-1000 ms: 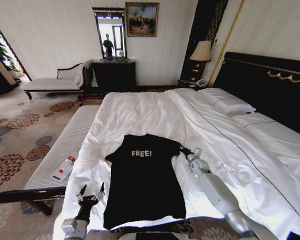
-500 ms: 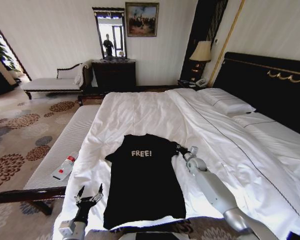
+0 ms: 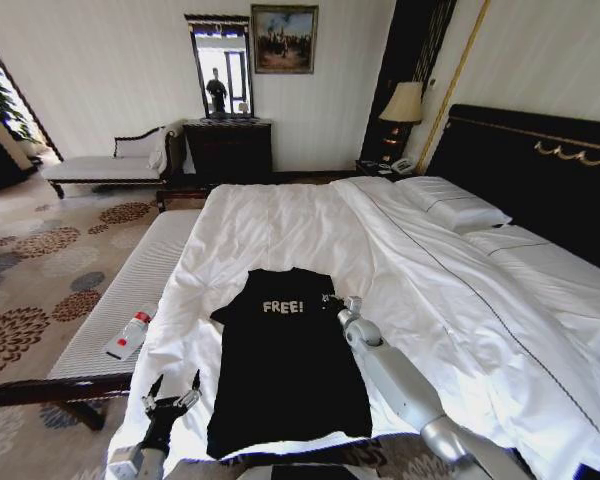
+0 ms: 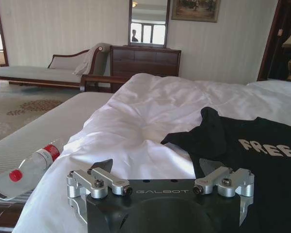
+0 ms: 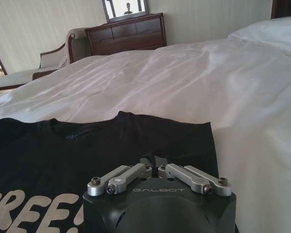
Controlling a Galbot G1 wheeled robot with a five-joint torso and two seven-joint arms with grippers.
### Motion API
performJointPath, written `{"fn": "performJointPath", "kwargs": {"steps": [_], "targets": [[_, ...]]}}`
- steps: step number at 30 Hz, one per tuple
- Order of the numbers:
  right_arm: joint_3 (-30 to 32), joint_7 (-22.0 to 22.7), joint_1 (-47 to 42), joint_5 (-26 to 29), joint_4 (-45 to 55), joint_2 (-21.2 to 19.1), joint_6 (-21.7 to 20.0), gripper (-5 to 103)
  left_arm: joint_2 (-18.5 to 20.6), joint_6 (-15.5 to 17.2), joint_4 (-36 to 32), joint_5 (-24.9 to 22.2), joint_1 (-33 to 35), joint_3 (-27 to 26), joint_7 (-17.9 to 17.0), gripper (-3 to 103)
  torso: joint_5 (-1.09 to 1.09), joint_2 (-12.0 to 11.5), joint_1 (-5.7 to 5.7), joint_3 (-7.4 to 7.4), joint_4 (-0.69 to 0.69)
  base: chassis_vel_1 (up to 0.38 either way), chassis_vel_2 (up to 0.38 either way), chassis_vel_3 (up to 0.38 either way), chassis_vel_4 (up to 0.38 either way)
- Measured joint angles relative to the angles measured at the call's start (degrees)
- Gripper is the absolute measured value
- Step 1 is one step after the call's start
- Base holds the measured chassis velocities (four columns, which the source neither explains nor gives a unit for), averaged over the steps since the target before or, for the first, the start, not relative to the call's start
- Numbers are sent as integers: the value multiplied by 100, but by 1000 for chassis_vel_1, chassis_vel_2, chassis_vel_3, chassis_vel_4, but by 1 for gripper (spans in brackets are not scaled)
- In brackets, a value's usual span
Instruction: Fold the clothes on the bed.
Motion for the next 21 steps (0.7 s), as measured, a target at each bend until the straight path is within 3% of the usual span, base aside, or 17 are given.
{"fn": "performJointPath", "kwargs": {"steps": [16, 18, 21], "targets": [[-231, 16, 212, -147, -385, 232, 77, 1, -76, -3, -75, -113, 54, -28, 11, 100, 0, 0, 0, 0, 2, 0, 0, 0, 0], [-237, 23, 107, -153, -209, 177, 108, 11, -75, -3, -73, -109, 39, -29, 11, 100, 1, 0, 0, 0, 0, 0, 0, 0, 0], [-282, 47, -100, -141, 171, 86, 109, 16, -73, -2, -69, -104, 33, -28, 11, 100, 0, 0, 0, 0, 2, 0, 0, 0, 0]]}}
